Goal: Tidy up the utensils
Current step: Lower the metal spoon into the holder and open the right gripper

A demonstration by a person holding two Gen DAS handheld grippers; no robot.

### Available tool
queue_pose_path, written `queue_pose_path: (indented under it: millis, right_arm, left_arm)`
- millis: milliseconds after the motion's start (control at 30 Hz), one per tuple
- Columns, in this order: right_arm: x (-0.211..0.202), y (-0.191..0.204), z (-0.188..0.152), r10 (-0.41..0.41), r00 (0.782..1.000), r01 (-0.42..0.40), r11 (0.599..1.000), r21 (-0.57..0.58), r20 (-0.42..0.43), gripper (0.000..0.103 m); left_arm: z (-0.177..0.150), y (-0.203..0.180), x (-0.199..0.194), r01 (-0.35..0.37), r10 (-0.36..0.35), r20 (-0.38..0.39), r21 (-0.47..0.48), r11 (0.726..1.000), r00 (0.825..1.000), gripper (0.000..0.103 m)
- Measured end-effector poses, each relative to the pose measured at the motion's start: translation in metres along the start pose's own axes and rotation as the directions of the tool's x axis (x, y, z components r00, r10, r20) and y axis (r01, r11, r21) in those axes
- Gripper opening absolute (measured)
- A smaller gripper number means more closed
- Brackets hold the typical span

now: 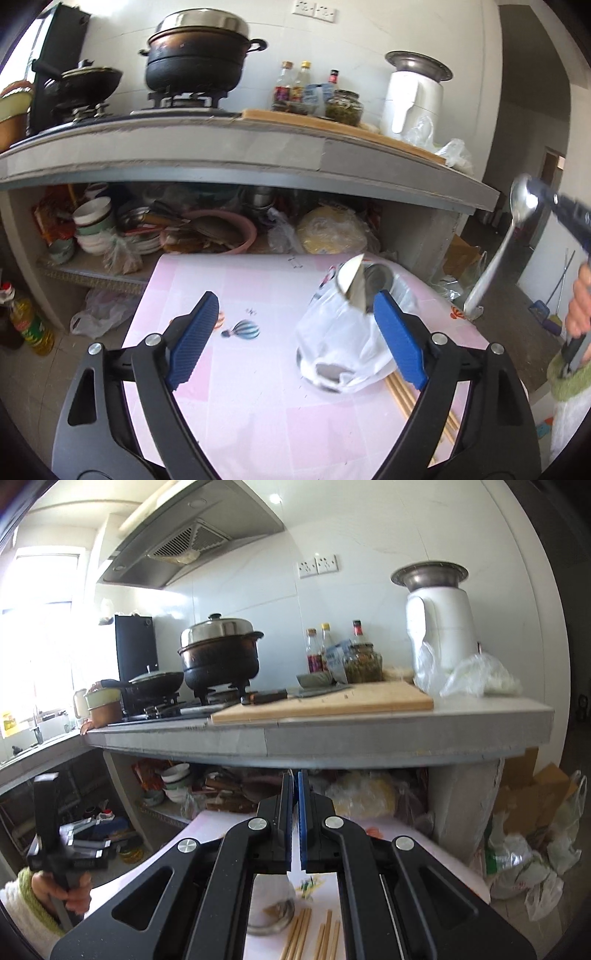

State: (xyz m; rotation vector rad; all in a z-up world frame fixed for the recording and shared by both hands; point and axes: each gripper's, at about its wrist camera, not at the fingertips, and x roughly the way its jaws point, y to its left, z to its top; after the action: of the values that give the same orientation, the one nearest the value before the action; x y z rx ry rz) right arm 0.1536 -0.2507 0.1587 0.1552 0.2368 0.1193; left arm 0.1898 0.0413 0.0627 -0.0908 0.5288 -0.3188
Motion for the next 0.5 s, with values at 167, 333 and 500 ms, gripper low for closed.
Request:
queue_pose_path:
  millis: [167,333,500]
  right_arm:
    - [0.035,0.014,0.015,0.023,1.0,-0.023,0.999,-0.049,-0.01,0.003]
    - [0.076,0.026,0.007,0.011,0.997,-0.02,0.992,-0.123,-0.072,0.003]
    - [0.108,0.036,-0.011,-0.012,0.991,-0.016,0.979,-0.205,-0.136,0.003]
  left_arm:
    - [-0.02,0.018,-0.01,-0.043,0.043,-0.019,-0.043,0.998,0.999,0.083]
    - [-0.037,0.032,-0.014,-0.069,0.066,-0.037,-0.07,0.995,0.997,0.084]
    - [-0.045,0.044,-0.017,-0.085,0.081,-0.043,-0.09,0.992,0.996,0.084]
